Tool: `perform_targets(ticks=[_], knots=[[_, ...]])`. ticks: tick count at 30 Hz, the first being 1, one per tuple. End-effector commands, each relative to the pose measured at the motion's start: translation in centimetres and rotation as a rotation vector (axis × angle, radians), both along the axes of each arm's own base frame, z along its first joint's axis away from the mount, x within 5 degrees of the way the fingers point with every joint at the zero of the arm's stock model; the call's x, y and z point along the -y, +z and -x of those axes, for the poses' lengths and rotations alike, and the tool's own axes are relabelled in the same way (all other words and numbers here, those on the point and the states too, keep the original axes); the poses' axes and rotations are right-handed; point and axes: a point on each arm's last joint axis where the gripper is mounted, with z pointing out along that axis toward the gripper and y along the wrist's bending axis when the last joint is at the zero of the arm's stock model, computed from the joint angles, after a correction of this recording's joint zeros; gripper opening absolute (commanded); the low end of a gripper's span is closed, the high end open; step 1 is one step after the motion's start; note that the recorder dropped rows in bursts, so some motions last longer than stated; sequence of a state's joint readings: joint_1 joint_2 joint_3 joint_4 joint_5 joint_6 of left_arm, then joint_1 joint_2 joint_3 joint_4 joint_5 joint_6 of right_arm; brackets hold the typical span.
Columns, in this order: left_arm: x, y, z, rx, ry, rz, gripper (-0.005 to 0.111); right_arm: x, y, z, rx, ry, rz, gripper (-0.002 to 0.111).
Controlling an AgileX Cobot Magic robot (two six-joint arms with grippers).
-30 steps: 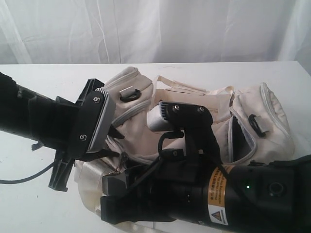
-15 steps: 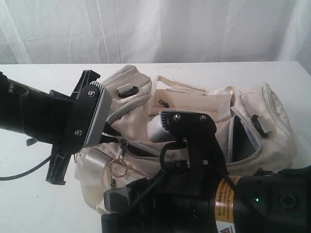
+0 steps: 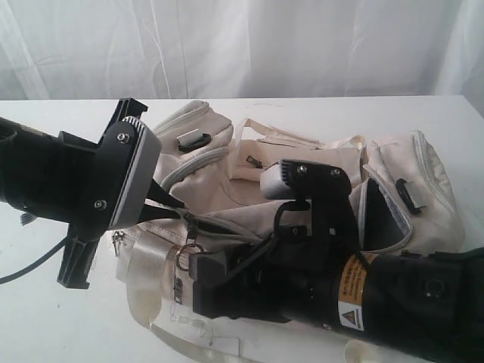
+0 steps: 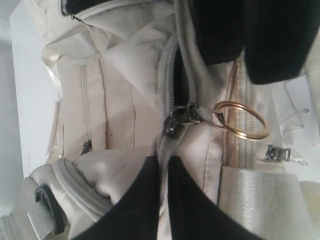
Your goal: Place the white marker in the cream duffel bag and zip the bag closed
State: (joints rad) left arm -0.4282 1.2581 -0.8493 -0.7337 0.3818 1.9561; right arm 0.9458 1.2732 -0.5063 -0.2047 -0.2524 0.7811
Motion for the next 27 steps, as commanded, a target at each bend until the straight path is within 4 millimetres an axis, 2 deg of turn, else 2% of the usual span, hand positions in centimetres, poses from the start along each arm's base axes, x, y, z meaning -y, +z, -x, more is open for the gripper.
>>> perform_targets(ticks=[1, 24, 27], knots=[[0.2, 0.4, 0.5, 0.000, -0.044, 0.007, 0.000, 0.4, 0.2, -0.6, 0.034, -0.018, -0.021, 0.046], [0.2, 0.3, 0.7, -0.017, -0.051, 0.012, 0.000, -1.9, -2.7, -1.7, 0.053, 0.045, -0.076, 0.046], [0.2, 0.3, 0.7, -0.017, -0.051, 0.012, 0.000, -2.1, -2.9, -1.8, 0.053, 0.049, -0.080, 0.038]])
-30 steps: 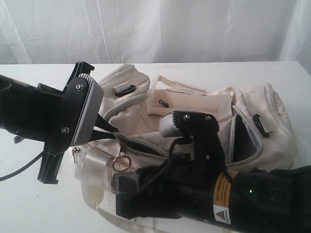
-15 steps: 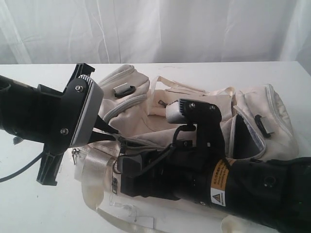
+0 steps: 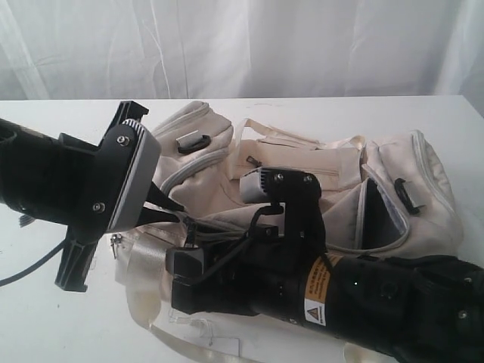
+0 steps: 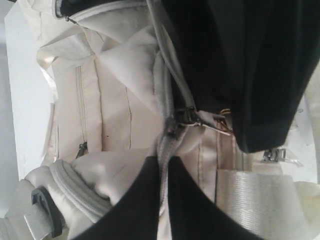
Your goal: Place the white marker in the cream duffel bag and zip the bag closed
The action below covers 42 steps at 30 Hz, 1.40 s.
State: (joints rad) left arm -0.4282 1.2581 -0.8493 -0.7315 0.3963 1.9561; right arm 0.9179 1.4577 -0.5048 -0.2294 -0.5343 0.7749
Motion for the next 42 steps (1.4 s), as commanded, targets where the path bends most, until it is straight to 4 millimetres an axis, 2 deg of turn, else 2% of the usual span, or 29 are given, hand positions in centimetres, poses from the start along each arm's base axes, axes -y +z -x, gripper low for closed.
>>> perform_targets(ticks=[1, 7, 10, 19, 31, 39, 42], knots=[[0.2, 0.4, 0.6, -0.007, -0.041, 0.015, 0.000, -0.1, -0.5, -0.1, 0.016, 0.014, 0.001, 0.033], [0.2, 0.4, 0.6, -0.007, -0.041, 0.015, 0.000, -0.1, -0.4, -0.1, 0.019, 0.015, -0.004, 0.010], [0.2, 0.4, 0.6, -0.007, -0.041, 0.015, 0.000, -0.1, -0.3, -0.1, 0.020, 0.015, -0.006, 0.006], [0.1, 0.5, 0.4, 0.010, -0.025, 0.016, 0.000, 0.8, 0.5, 0.3, 0.005, -0.005, 0.057, 0.006], [0.1, 0.5, 0.4, 0.011, -0.023, 0.016, 0.000, 3.2, 3.8, 1.8, 0.049, -0.020, 0.111, 0.006], [0.1, 0.5, 0.4, 0.011, -0.023, 0.016, 0.000, 3.6, 3.7, 2.0, 0.043, -0.025, 0.146, 0.006], [0.1, 0.5, 0.4, 0.011, -0.023, 0.016, 0.000, 3.4, 4.0, 2.0, 0.070, -0.010, 0.119, 0.014]])
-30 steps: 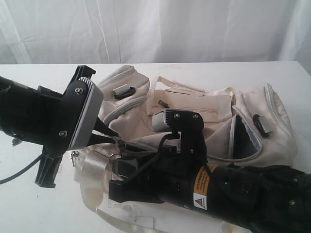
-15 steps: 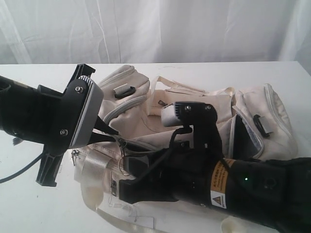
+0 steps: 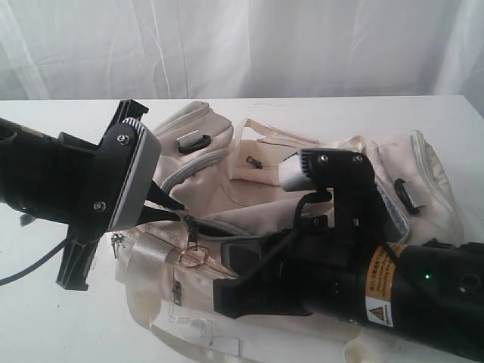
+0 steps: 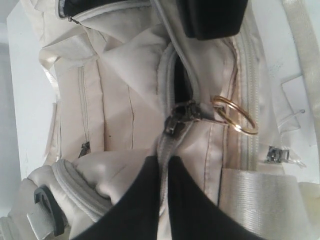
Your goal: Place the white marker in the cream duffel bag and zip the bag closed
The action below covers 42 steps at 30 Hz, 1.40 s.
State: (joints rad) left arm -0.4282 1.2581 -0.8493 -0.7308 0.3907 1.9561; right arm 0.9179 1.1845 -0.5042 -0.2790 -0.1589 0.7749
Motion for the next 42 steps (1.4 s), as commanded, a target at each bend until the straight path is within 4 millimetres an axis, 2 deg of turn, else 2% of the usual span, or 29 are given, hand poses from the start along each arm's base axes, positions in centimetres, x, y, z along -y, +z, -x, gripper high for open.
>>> perform_targets(ticks=[1, 5, 12, 20, 31, 36, 42], knots=[[0.1, 0.4, 0.4, 0.001, -0.021, 0.020, 0.000, -0.2, 0.2, 0.1, 0.051, 0.036, -0.020, 0.018], [0.1, 0.4, 0.4, -0.012, -0.008, 0.029, 0.000, -1.0, -0.4, -0.2, 0.049, 0.054, -0.049, 0.032], [0.1, 0.4, 0.4, -0.012, -0.008, 0.029, 0.000, -2.4, -2.8, -0.9, 0.014, 0.085, -0.023, 0.032], [0.1, 0.4, 0.4, -0.023, 0.002, 0.036, 0.000, -3.2, -3.9, -1.2, 0.025, 0.116, -0.034, 0.047], [0.2, 0.4, 0.4, -0.043, 0.019, 0.048, 0.000, -2.8, -4.9, -1.5, 0.076, 0.133, 0.105, 0.047], [0.2, 0.4, 0.4, -0.043, 0.019, 0.048, 0.000, -2.9, -4.6, -1.7, 0.121, 0.126, 0.084, 0.047], [0.2, 0.4, 0.4, -0.047, 0.020, 0.050, 0.000, -2.7, -4.9, -1.7, 0.128, 0.131, 0.139, 0.047]])
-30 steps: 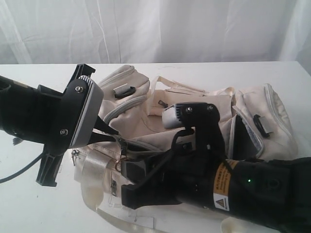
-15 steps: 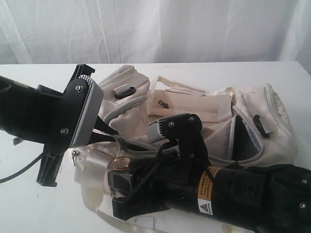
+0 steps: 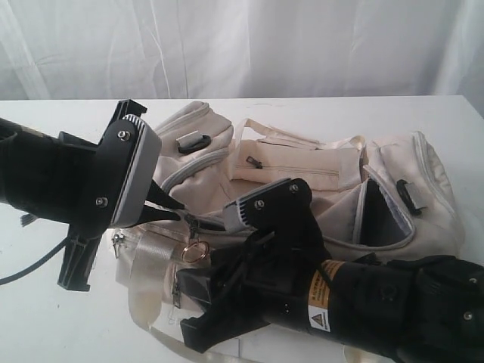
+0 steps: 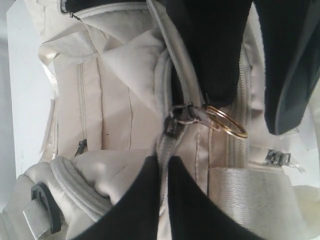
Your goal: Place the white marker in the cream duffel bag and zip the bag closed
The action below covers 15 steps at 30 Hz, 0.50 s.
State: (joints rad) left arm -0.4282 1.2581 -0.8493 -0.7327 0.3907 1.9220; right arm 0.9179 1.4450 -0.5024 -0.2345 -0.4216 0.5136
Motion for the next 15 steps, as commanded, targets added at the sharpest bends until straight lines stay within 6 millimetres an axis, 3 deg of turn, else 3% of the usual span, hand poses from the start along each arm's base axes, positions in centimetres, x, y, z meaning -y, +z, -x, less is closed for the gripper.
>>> perform_targets(ticks=[1, 7, 15], knots=[[0.2, 0.4, 0.4, -0.025, -0.001, 0.034, 0.000, 0.3, -0.5, 0.0, 0.000, -0.004, 0.051, 0.047], [0.2, 0.4, 0.5, -0.027, -0.002, 0.034, 0.000, 0.7, -0.5, 0.2, 0.021, 0.013, 0.123, 0.047], [0.2, 0.4, 0.5, -0.046, 0.011, 0.045, 0.000, 0.7, 1.3, -0.9, 0.203, -0.058, 0.024, 0.047]])
